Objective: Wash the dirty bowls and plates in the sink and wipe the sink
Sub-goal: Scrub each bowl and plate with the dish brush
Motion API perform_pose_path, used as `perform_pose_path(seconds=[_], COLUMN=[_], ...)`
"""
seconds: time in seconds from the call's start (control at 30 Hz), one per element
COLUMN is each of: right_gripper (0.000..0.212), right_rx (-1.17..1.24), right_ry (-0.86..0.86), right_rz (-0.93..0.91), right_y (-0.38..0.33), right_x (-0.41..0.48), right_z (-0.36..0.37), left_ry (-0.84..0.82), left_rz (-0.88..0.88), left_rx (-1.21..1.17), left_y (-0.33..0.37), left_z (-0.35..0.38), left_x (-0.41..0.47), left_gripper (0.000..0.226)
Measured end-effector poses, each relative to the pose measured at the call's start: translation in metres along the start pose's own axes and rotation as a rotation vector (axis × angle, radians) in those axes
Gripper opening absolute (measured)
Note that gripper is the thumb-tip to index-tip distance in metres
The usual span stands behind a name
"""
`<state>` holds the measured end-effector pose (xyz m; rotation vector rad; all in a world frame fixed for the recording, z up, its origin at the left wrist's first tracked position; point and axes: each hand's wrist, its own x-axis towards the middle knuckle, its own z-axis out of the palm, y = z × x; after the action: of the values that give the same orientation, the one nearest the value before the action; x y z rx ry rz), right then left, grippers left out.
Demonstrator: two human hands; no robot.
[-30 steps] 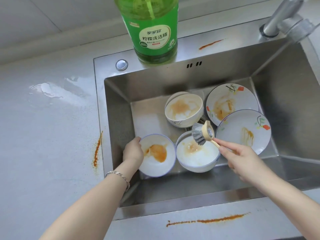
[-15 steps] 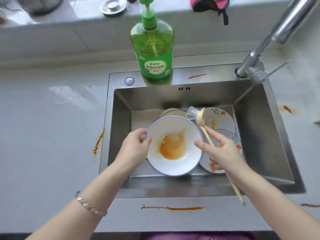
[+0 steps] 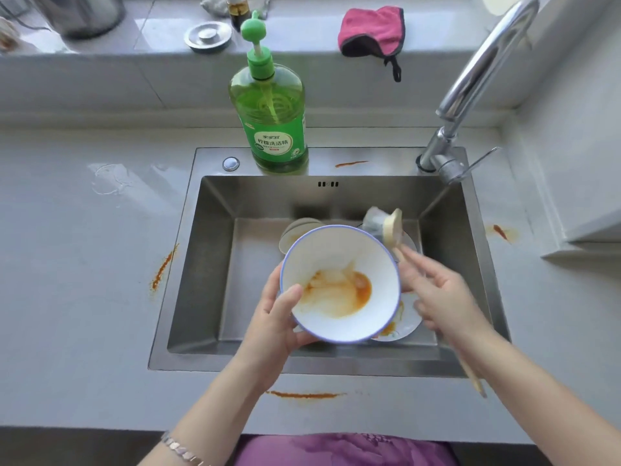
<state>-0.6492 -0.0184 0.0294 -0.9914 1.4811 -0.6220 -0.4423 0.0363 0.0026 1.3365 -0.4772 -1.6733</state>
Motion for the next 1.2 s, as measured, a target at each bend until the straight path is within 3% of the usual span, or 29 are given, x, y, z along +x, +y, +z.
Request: perform_pose_path(seconds=[0.1,0.2,0.3,0.47,0.63,0.77,0.83,0.97,1.1,1.2], right_gripper=[0.036,0.038,0.037,0.035,0.038,0.032,0.031,0.033,0.029,0.029], right_rx=[-0.285,-0.682,-1.071,-0.89,-1.038,-0.817,-0.758,-0.993,-0.71,-0.689], right_ry=[0.032,-0.186,-0.201,-0.395,-0.18,-0.402,-0.358,-0.26,-0.438,-0.327], right_rz=[-0.277,-0.336,-0.334,-0.307,-0.276,-0.221,-0.23,-0.185,-0.151,-0.122], right_y=[-0.015,-0.025,-0.018,-0.014,-0.01,-0.003,-0.009,-0.008,-0.005,-0.013], right_x=[-0.007,-0.017,-0.014,-0.036,-0.008,-0.029,-0.023,-0.01,-0.03,-0.016], right_z=[-0.02,-0.012,0.007,0.04,0.033,0.05,0.054,0.037,0.058,0.051], left_ry=[0.075,0.135,0.135,0.141,0.173,0.201,0.164,0.207,0.19,0.176], left_rz=[0.081,0.132,0.151,0.169,0.142,0.143,0.122,0.13,0.128,0.102], left_rx=[0.061,0.172,0.234,0.307,0.244,0.261,0.276,0.237,0.274,0.262], left_y=[0.002,0.005,0.009,0.011,0.013,0.014,0.011,0.014,0.013,0.012], left_z=[-0.004,-0.008,-0.006,-0.011,-0.014,-0.015,-0.01,-0.016,-0.014,-0.014], left_x=[-0.001,-0.005,-0.009,-0.007,-0.006,-0.004,-0.008,-0.007,-0.006,-0.009], left_gripper=[0.07,0.066,0.068,0.068,0.054,0.048,0.057,0.049,0.052,0.051])
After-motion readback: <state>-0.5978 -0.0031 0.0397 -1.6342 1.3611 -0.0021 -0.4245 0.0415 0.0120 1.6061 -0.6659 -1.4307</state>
